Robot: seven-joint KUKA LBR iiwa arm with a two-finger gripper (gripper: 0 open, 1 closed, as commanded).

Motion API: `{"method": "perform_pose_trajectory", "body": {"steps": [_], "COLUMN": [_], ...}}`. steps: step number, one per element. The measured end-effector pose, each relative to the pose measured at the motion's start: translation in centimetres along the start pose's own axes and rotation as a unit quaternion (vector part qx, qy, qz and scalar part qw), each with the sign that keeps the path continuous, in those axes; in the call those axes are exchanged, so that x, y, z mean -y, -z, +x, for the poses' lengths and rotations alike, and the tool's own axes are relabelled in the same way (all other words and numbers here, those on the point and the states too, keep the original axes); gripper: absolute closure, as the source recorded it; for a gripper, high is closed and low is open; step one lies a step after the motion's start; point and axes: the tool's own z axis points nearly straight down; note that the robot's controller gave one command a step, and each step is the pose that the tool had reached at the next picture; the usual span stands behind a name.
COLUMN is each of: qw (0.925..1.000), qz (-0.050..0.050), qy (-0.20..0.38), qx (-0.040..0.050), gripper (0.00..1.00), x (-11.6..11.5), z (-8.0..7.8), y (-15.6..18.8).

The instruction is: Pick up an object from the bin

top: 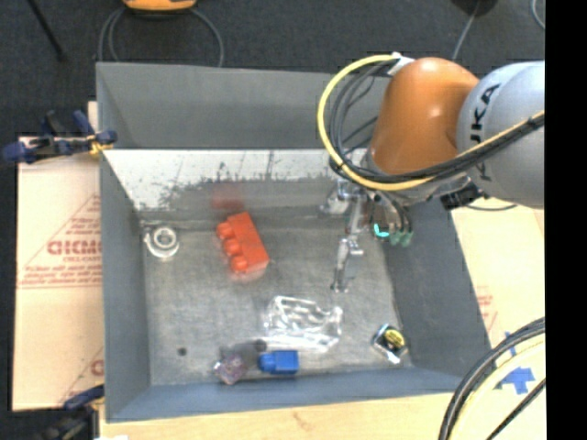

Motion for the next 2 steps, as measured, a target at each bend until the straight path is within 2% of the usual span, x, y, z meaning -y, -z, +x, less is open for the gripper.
{"method": "perform_pose_trajectory", "body": {"steps": [1, 2], "qw": [1.0, 0.9998], "qz": [0.0, -0.001], "qy": [0.002, 0.021], "qx": [0.0053, 0.0032], "gripper": [0.0, 0.0], "x": [-2.96, -2.74], "z": [3.7, 3.24], "y": [-9.56, -9.74]}}
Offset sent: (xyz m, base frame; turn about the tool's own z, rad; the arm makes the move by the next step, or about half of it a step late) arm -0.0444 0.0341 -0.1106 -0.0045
